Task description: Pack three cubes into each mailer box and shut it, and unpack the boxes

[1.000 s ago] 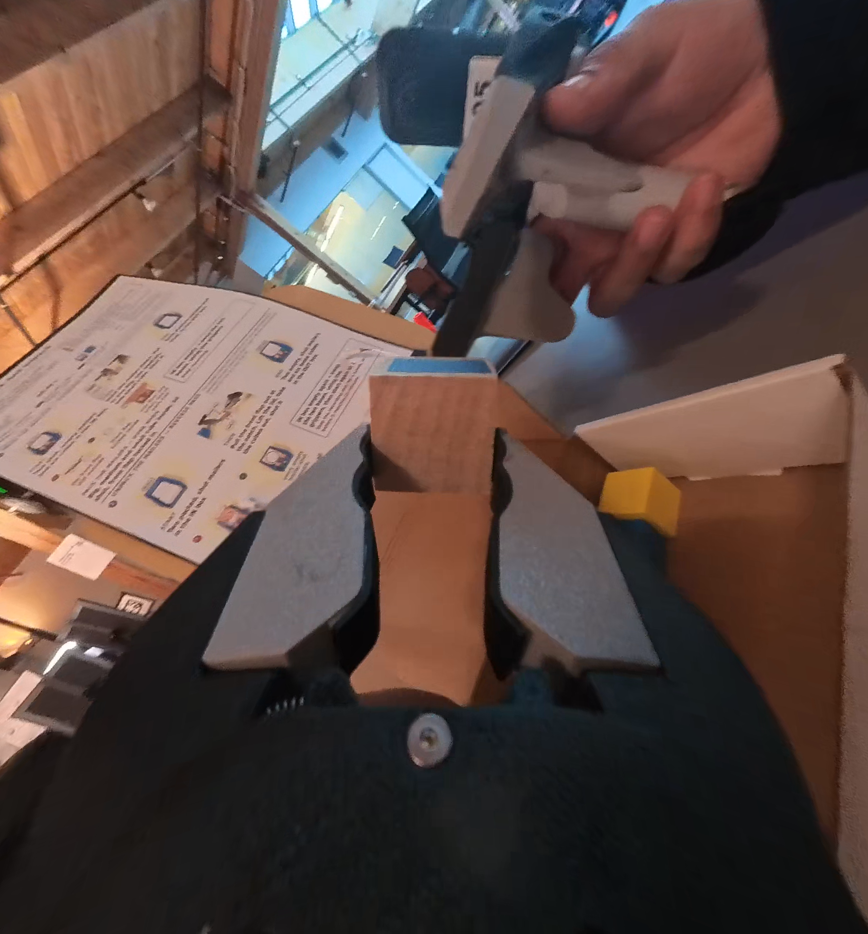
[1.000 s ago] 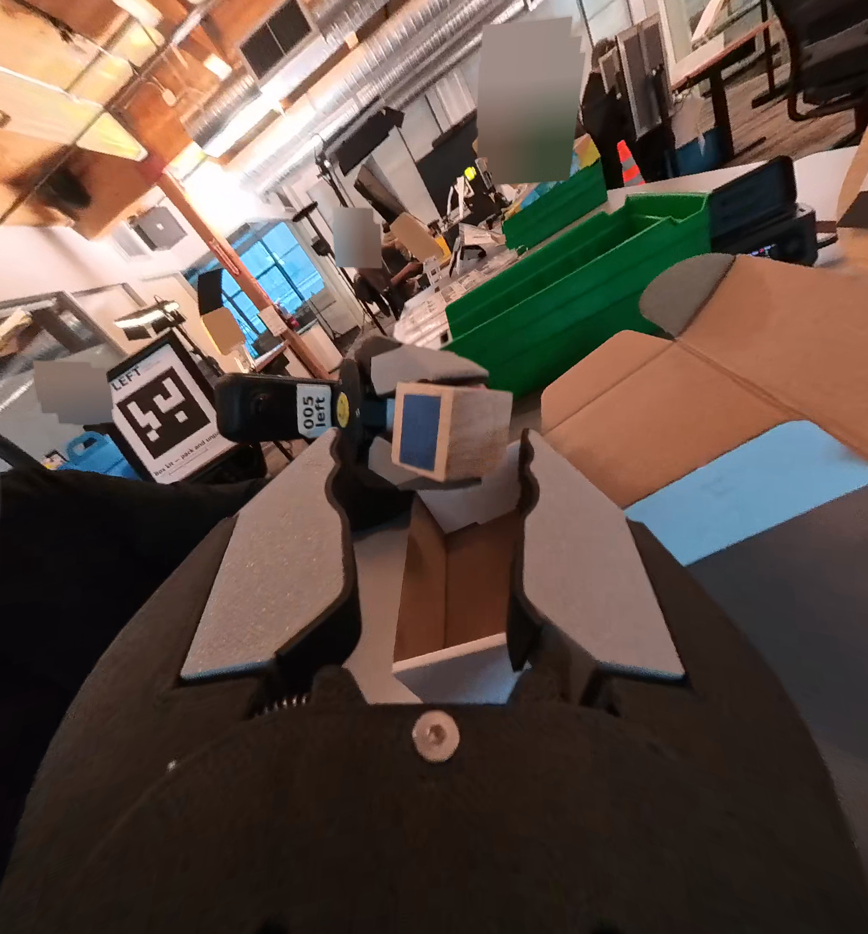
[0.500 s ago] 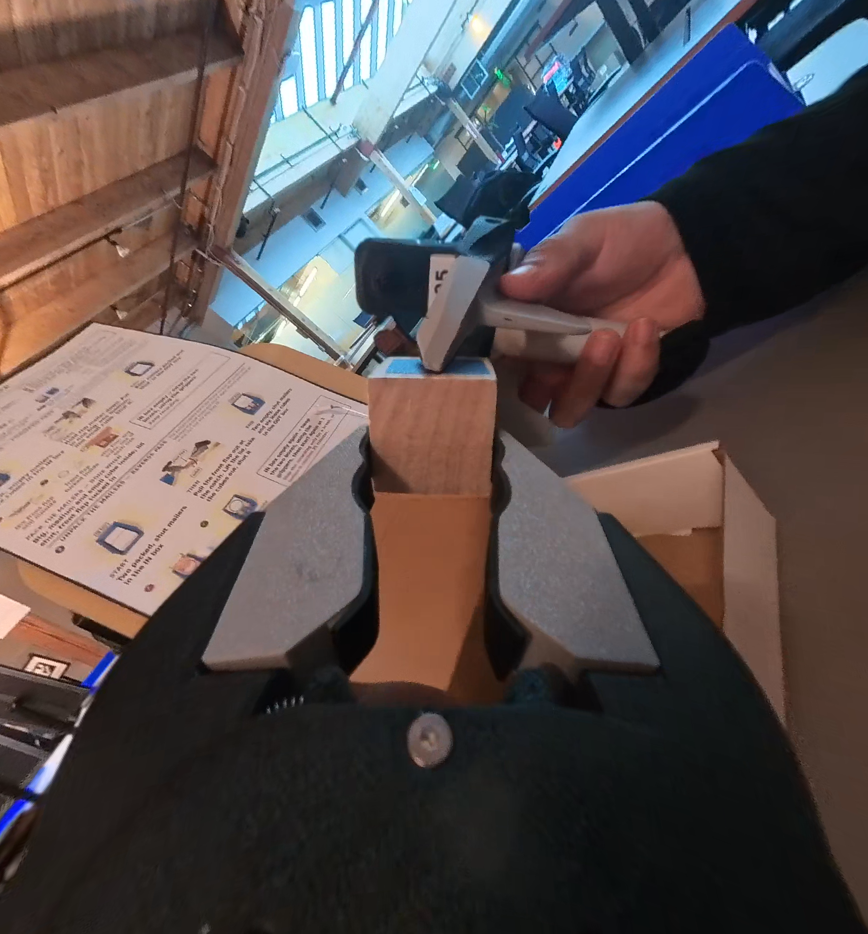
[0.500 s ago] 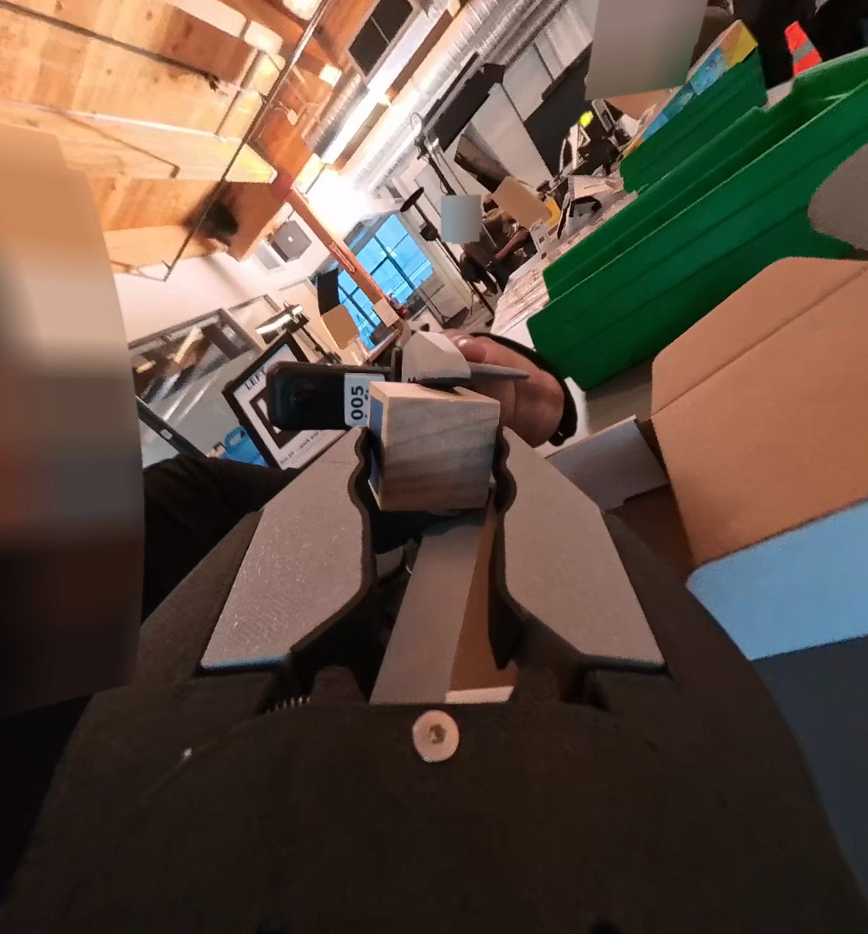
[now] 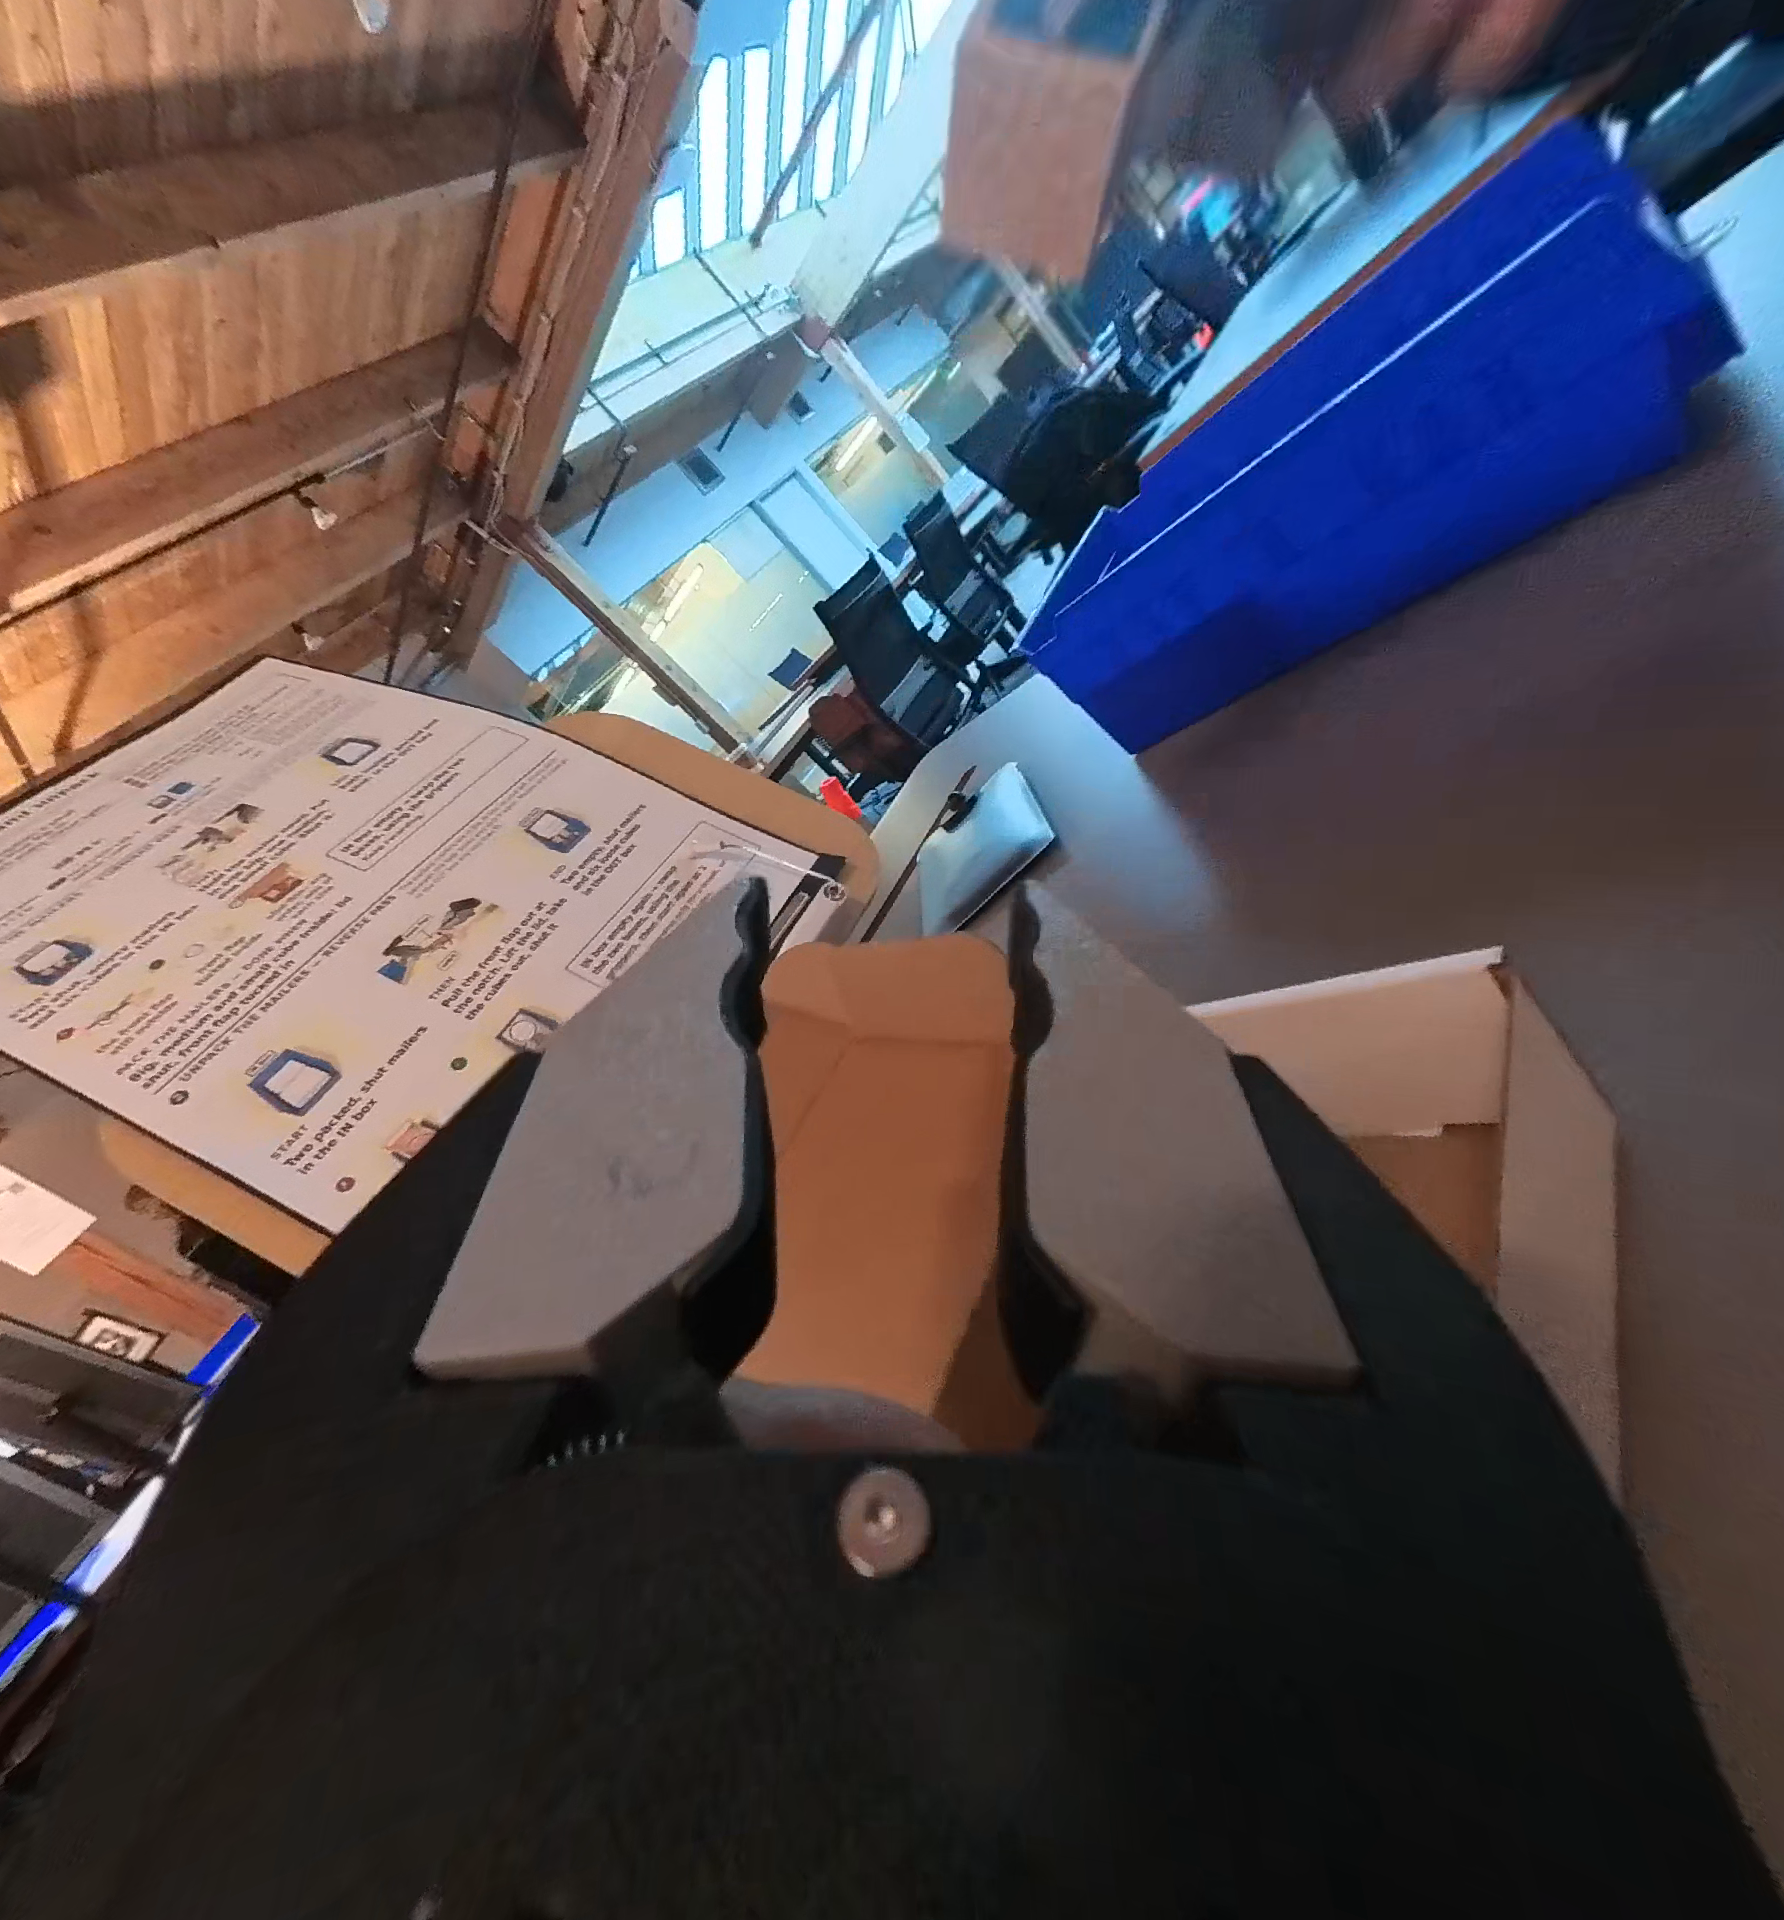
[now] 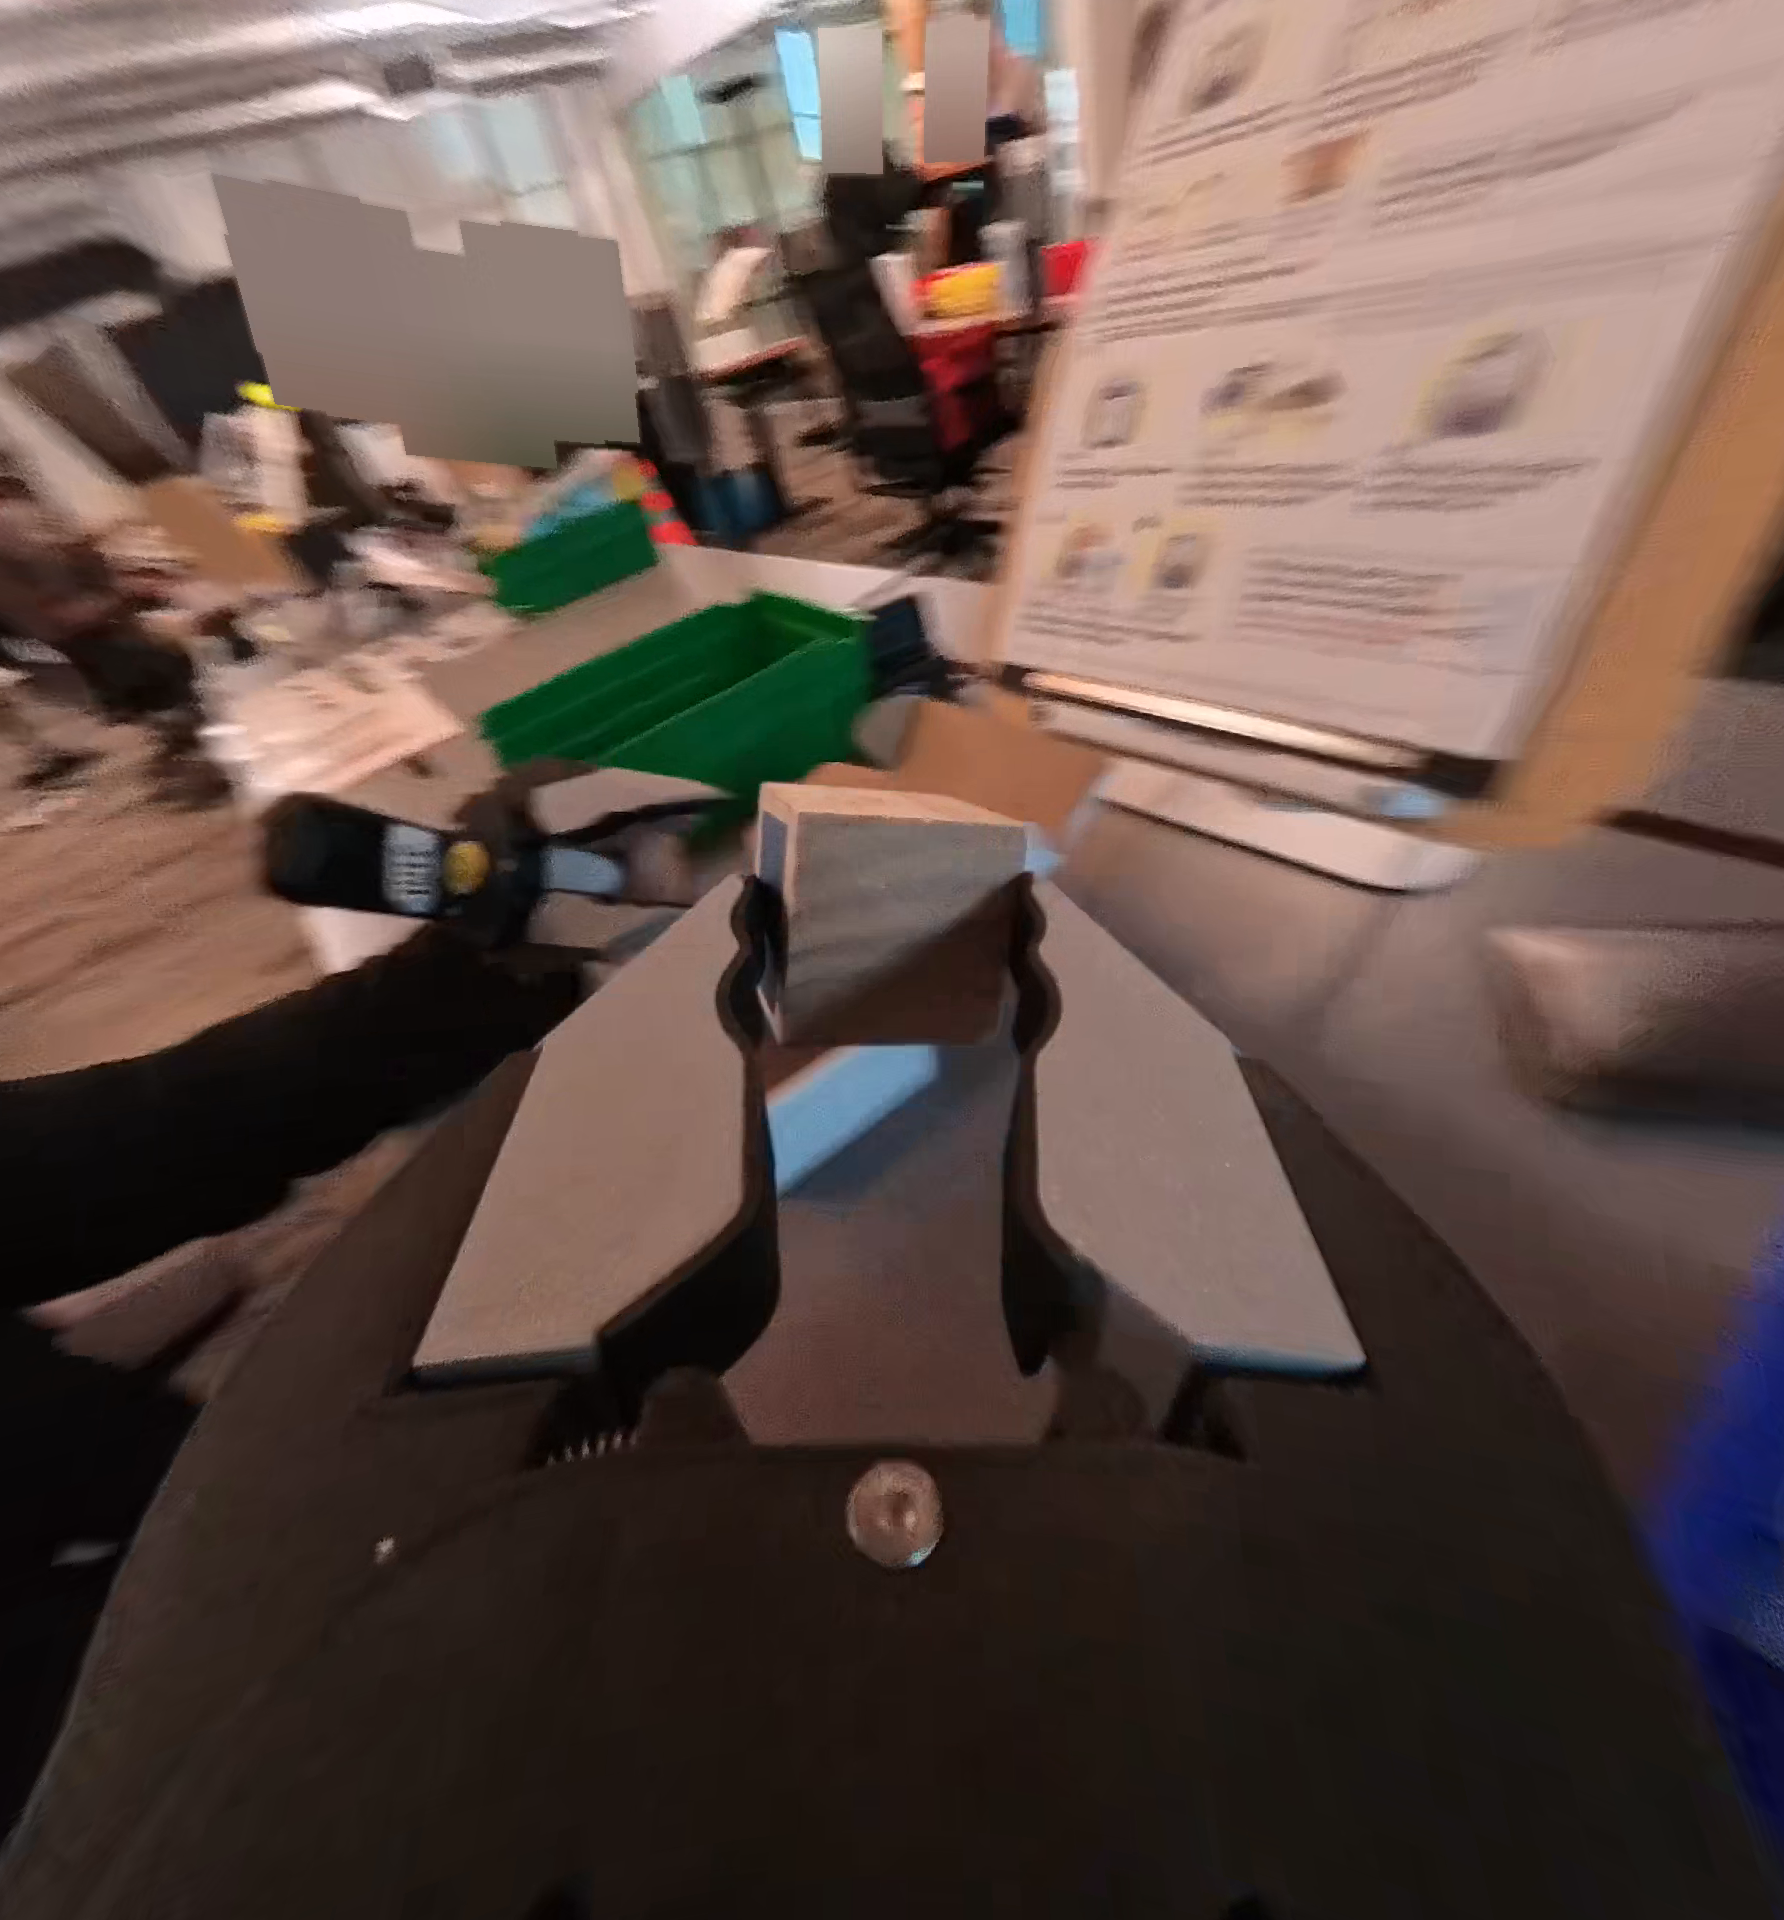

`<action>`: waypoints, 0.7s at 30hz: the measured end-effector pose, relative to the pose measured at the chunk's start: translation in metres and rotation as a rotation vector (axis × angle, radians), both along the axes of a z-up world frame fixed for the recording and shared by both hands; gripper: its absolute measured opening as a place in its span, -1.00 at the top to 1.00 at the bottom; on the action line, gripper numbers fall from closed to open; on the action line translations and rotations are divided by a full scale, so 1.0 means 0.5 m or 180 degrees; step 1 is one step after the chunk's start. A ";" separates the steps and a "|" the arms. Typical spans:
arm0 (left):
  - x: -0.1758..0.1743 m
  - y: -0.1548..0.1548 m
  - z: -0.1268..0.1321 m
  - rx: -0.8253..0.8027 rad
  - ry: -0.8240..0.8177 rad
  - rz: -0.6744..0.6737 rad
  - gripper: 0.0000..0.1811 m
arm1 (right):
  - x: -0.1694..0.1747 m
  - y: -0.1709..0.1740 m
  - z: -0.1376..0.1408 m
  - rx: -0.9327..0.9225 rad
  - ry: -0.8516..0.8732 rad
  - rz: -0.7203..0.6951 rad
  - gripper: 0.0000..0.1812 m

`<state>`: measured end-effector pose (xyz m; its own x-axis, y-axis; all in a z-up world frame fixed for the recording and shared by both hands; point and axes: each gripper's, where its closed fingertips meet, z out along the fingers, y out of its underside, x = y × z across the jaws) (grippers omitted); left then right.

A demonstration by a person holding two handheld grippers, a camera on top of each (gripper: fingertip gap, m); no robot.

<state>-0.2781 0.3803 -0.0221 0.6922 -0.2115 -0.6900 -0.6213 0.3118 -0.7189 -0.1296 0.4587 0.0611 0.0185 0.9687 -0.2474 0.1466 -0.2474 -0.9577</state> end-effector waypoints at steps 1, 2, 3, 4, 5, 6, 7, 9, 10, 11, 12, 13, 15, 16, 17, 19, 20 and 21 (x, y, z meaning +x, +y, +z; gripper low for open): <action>-0.003 0.003 -0.004 -0.0023 0.0028 0.0034 0.52 | 0.046 0.039 0.013 0.0136 -0.0097 -0.0303 0.50; -0.005 0.006 -0.008 -0.0038 0.0055 0.0066 0.52 | 0.095 0.084 0.017 0.0266 -0.0240 -0.0640 0.50; -0.006 0.008 -0.011 -0.0042 0.0074 0.0085 0.53 | 0.144 0.129 0.011 0.0361 -0.0434 -0.0965 0.50; -0.006 0.010 -0.014 -0.0052 0.0081 0.0090 0.53 | 0.193 0.173 -0.005 0.0420 -0.0660 -0.1269 0.49; -0.007 0.011 -0.017 -0.0064 0.0089 0.0101 0.54 | 0.240 0.214 -0.029 0.0446 -0.0897 -0.1543 0.49; -0.009 0.013 -0.019 -0.0066 0.0107 0.0128 0.55 | 0.282 0.247 -0.061 0.0429 -0.1150 -0.1760 0.49; -0.013 0.016 -0.021 -0.0067 0.0133 0.0162 0.56 | 0.317 0.271 -0.098 0.0381 -0.1392 -0.1906 0.49; -0.023 0.021 -0.026 -0.0071 0.0194 0.0257 0.58 | 0.355 0.287 -0.175 0.0180 -0.1771 -0.1951 0.49; -0.028 0.022 -0.026 -0.0063 0.0202 0.0300 0.59 | 0.360 0.281 -0.209 0.0060 -0.1912 -0.1888 0.49; -0.034 0.024 -0.026 -0.0064 0.0186 0.0324 0.59 | 0.360 0.274 -0.236 -0.0023 -0.2016 -0.1826 0.49; -0.039 0.025 -0.027 -0.0070 0.0154 0.0344 0.60 | 0.359 0.267 -0.257 -0.0070 -0.2107 -0.1785 0.49; -0.046 0.026 -0.028 -0.0079 0.0125 0.0373 0.60 | 0.360 0.265 -0.274 -0.0091 -0.2211 -0.1773 0.49; -0.057 0.029 -0.031 -0.0100 0.0097 0.0430 0.60 | 0.369 0.262 -0.310 -0.0148 -0.2526 -0.1752 0.49; -0.062 0.030 -0.033 -0.0109 0.0096 0.0455 0.60 | 0.372 0.259 -0.327 -0.0181 -0.2663 -0.1717 0.49; -0.065 0.031 -0.034 -0.0112 0.0095 0.0474 0.60 | 0.370 0.257 -0.339 -0.0212 -0.2733 -0.1672 0.49; -0.066 0.032 -0.037 -0.0126 0.0104 0.0488 0.60 | 0.363 0.246 -0.361 -0.0361 -0.2829 -0.1565 0.48; -0.067 0.033 -0.038 -0.0127 0.0119 0.0495 0.60 | 0.360 0.236 -0.374 -0.0452 -0.2914 -0.1490 0.48; -0.067 0.033 -0.039 -0.0132 0.0131 0.0502 0.61 | 0.361 0.228 -0.388 -0.0505 -0.3023 -0.1428 0.48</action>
